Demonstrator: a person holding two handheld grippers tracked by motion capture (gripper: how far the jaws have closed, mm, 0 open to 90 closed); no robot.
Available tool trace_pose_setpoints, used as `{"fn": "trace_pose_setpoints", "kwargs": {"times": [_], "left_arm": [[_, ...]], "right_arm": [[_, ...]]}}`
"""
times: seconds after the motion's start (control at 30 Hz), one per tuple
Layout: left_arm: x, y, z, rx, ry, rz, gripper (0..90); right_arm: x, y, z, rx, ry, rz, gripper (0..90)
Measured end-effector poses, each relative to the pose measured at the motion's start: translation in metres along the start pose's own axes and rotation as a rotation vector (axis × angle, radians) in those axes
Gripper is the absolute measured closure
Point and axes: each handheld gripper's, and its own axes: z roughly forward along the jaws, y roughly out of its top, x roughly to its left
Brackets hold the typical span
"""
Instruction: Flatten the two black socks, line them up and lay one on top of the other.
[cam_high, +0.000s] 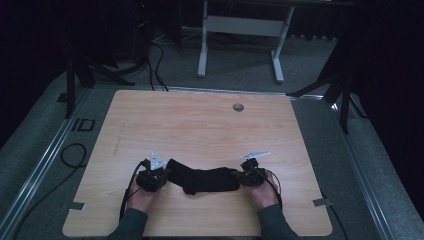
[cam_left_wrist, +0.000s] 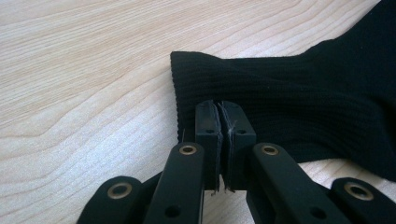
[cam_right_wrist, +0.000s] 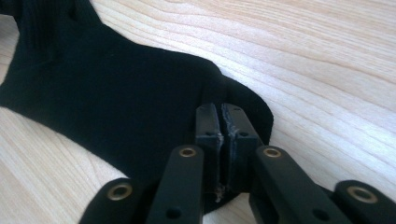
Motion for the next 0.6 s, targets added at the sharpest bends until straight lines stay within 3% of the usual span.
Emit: {"fn": "trace_pose_setpoints", "kwargs": {"times": [0.2,0.37,0.6], "left_arm": [[0.001,0.0,-0.001,0.004,-0.013,-0.003,86.9],[0.004,0.0,-0.003,0.019,-0.046,-0.007,86.8],[0.005,-0.001,-0.005,0.03,-0.056,-0.014,85.5]], "right_arm": [[-0.005,-0.002,-0.013,-0.031,-0.022,0.006,86.6],[-0.018,-0.01,-0.017,-0.034,-0.003,0.054,86.5],[-0.01,-0.01,-0.012,-0.017,0.023,0.01,85.7]]}}
